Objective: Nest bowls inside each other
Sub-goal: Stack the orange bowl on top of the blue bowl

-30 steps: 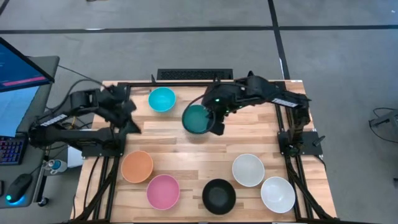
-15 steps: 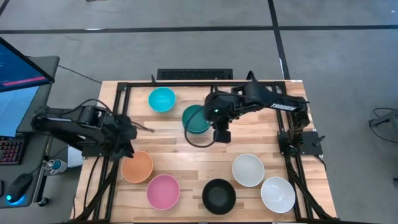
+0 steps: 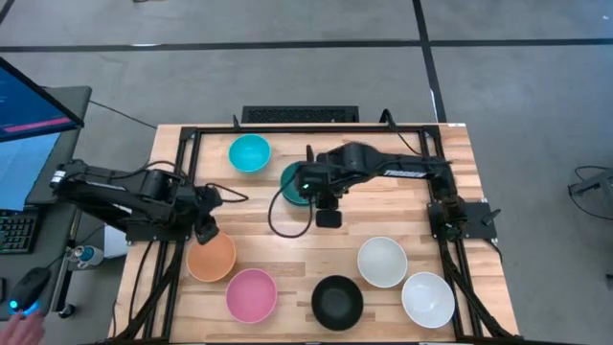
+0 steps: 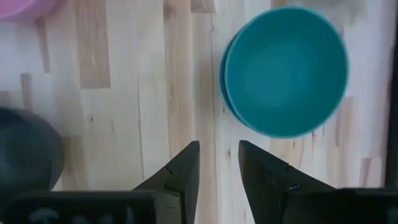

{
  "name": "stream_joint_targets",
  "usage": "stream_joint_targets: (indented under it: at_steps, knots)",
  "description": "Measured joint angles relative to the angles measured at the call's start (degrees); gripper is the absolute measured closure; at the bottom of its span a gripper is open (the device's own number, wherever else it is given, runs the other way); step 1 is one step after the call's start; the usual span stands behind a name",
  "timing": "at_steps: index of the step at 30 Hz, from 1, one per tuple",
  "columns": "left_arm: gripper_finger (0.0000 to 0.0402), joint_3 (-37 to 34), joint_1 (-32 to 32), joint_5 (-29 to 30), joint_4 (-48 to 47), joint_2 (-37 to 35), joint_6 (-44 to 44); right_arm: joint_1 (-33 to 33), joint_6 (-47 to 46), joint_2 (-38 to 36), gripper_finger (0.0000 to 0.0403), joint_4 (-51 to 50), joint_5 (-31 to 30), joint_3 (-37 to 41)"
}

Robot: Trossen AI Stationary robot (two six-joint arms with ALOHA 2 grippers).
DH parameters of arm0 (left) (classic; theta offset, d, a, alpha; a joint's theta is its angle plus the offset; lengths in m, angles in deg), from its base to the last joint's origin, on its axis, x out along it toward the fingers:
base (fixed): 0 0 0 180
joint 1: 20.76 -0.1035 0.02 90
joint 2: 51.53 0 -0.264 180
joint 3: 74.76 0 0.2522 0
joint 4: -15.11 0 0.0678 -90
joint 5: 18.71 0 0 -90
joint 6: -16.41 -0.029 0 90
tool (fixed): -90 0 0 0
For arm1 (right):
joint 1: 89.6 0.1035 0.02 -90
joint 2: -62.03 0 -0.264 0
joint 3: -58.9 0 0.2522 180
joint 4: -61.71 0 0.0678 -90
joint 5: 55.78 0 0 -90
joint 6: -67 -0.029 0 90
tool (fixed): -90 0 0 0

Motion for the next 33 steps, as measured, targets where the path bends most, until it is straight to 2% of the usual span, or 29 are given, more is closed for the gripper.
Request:
stream_joint_targets:
  at_steps: [4,8,15,19,25,33]
  knots:
    - [0.0290,0.02,0.41,-3.10,-2.15,1.63,-8.16,0.00,0.01,1.50,0.0270,0.30,0.00,-0.12]
    - [0.0290,0.02,0.59,0.70,-7.12,2.33,-16.13,0.00,0.01,2.22,0.0269,0.35,0.02,-0.02]
    - [0.0290,0.00,0.57,9.96,-6.61,3.07,-11.35,0.00,-1.58,1.37,0.0270,1.48,0.02,-0.11]
    - [0.0290,0.02,0.57,12.11,-3.42,3.35,-14.62,0.00,-3.18,1.39,0.0269,2.32,0.02,-0.11]
    - [0.0290,0.02,0.55,11.84,-4.41,4.24,-21.28,0.02,-3.80,1.41,0.0270,3.70,0.02,-0.11]
    - [0.0290,0.02,0.57,7.04,-4.42,4.23,-28.70,0.00,-5.02,1.41,0.0269,3.88,0.02,-0.11]
